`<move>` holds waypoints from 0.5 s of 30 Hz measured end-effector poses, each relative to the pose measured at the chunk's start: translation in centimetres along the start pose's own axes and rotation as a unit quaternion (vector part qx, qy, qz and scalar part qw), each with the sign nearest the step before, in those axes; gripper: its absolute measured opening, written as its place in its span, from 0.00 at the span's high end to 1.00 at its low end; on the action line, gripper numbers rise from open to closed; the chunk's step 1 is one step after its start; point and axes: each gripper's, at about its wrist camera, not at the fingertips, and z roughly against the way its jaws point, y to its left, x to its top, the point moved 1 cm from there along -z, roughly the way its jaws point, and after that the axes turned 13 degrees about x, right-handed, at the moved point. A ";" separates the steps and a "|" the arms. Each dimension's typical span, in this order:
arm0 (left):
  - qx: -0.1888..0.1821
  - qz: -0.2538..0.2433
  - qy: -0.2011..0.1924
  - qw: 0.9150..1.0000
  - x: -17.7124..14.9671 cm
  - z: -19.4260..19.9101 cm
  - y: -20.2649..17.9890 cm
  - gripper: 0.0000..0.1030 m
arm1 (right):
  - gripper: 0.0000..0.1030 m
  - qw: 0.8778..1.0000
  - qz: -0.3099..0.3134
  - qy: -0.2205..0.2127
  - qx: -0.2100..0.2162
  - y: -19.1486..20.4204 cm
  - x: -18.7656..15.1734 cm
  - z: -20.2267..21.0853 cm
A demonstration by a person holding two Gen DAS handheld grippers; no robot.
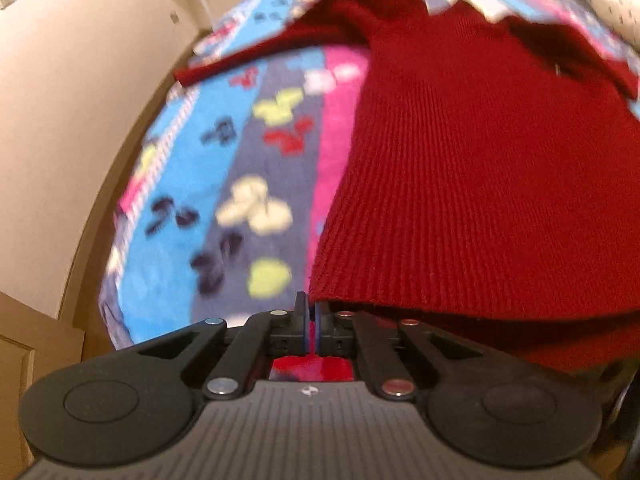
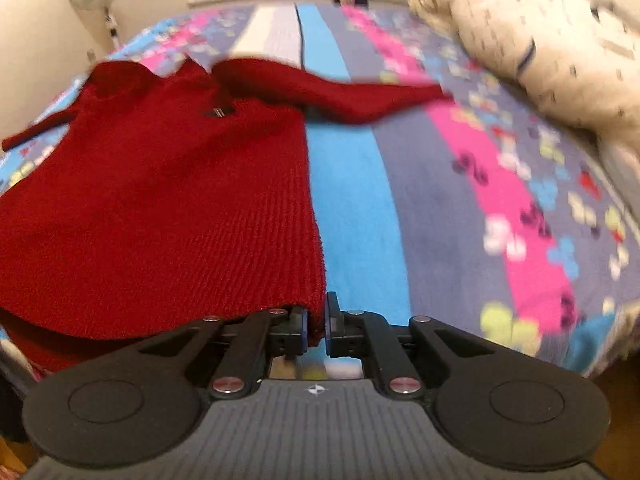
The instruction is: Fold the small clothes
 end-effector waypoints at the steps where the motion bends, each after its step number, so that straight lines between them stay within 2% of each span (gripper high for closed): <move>1: 0.010 -0.015 0.010 1.000 -0.5 -0.7 -0.7 1.00 | 0.93 1.000 -0.011 0.011 -0.003 -0.4 -0.7 -0.9; 3: 0.018 -0.029 0.024 0.999 -1.1 -1.6 -1.0 0.98 | 0.91 0.999 -0.022 0.044 -0.008 -0.9 -1.6 -2.8; 5: 0.008 -0.020 0.026 0.999 -1.3 -1.3 0.1 0.96 | 0.83 0.996 -0.036 0.072 -0.032 -1.1 -1.6 -3.8; 8: -0.002 0.005 0.014 1.000 -1.2 0.2 2.4 0.82 | 0.62 0.996 -0.028 0.076 -0.028 -0.8 -1.3 -1.3; 9: -0.004 0.014 0.010 1.000 -0.9 0.7 3.1 0.70 | 0.54 0.997 -0.019 0.072 -0.032 -0.5 -1.0 -0.2; 10: -0.006 0.024 0.004 1.000 -0.6 1.3 3.7 0.55 | 0.52 0.997 -0.011 0.062 -0.037 -0.3 -0.7 0.8; 11: -0.006 0.033 -0.004 0.999 0.0 1.9 4.2 0.47 | 0.51 0.998 -0.007 0.047 -0.037 0.2 -0.3 2.1; 12: -0.006 0.045 -0.016 0.999 0.7 2.7 4.5 0.28 | 0.50 0.999 -0.004 0.032 -0.032 0.7 0.2 3.3; 13: -0.004 0.056 -0.031 0.998 1.3 3.5 4.8 0.17 | 0.49 1.000 -0.002 0.018 -0.023 1.2 0.8 4.2; 15: 0.001 0.071 -0.065 0.995 2.6 5.5 4.8 0.11 | 0.44 1.000 0.004 -0.017 0.004 3.1 2.2 6.1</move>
